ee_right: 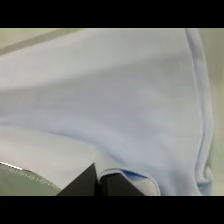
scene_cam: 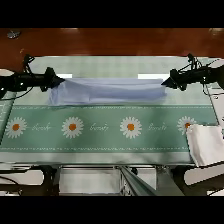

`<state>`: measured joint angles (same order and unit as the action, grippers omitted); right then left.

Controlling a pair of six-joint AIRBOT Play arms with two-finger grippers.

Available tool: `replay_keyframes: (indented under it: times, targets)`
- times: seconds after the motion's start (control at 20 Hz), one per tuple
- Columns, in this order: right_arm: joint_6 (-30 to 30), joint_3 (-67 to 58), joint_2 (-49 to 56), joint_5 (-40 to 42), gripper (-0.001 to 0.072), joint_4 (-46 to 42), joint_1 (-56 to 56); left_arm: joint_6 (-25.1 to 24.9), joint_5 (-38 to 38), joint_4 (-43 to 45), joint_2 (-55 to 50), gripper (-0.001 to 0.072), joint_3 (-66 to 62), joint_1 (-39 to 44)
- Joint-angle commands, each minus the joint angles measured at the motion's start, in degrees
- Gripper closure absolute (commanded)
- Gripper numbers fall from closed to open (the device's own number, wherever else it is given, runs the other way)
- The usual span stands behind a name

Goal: Fold the shirts.

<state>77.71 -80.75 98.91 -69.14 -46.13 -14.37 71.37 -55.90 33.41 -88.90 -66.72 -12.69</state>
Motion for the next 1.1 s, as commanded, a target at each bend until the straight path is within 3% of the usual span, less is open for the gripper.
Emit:
replay_keyframes:
  times: [0.0, 0.05, 0.1, 0.15, 0.2, 0.25, 0.4, 0.55, 0.7, 0.8, 0.9, 1.05]
  targets:
    - [3.3, -6.8, 6.4, 0.2, 0.069, 0.7, 0.2, 3.8, -0.2, 0.2, -9.0, 0.0683, -9.4, 1.5]
    - [4.0, -7.8, 7.8, 0.4, 0.0689, 0.7, 0.2, 4.4, -0.8, 0.2, -10.4, 0.0682, -10.3, 1.5]
    - [4.2, -8.7, 8.8, 0.8, 0.054, 0.9, 0.2, 4.2, -2.6, 0.2, -11.5, 0.0667, -10.8, 1.5]
    - [4.1, -9.3, 9.4, 0.7, 0.0196, 1.3, 0.2, 4.2, -4.6, 0.3, -12.3, 0.0451, -10.9, 1.5]
    - [3.2, -9.8, 9.5, 0.3, 0.0084, 1.1, 0.2, 4.2, -7.7, 2.1, -12.6, 0.0023, -11.1, 0.9]
    - [2.3, -10.9, 9.3, -0.5, 0.0083, 0.1, -0.7, 4.4, -11.4, 7.0, -12.5, 0.0007, -12.3, -0.6]
    - [2.4, -13.4, 9.0, -5.8, 0.0084, -4.5, -5.5, 13.7, -22.9, 23.7, -10.3, 0.0008, -15.5, -7.5]
    - [2.8, -12.5, 10.2, -10.6, 0.0084, -8.2, -8.3, 14.0, -20.4, 32.5, -2.1, 0.0009, -10.7, -12.4]
    - [2.8, -11.3, 12.4, -11.9, 0.0084, -6.8, -7.0, 12.3, -8.5, 31.5, 9.2, 0.0008, 1.1, -12.7]
    - [1.9, -11.3, 13.8, -12.5, 0.0084, -5.1, -4.6, 8.7, -1.6, 25.8, 17.5, 0.0008, 9.4, -10.7]
    - [1.9, -11.3, 14.9, -12.5, 0.0084, -3.7, -1.4, 4.9, 0.7, 19.4, 24.0, 0.0008, 15.2, -6.9]
    - [0.7, -11.3, 15.5, -11.4, 0.0117, -0.6, 3.4, 4.1, -1.5, 16.4, 26.8, 0.0008, 17.5, 2.4]
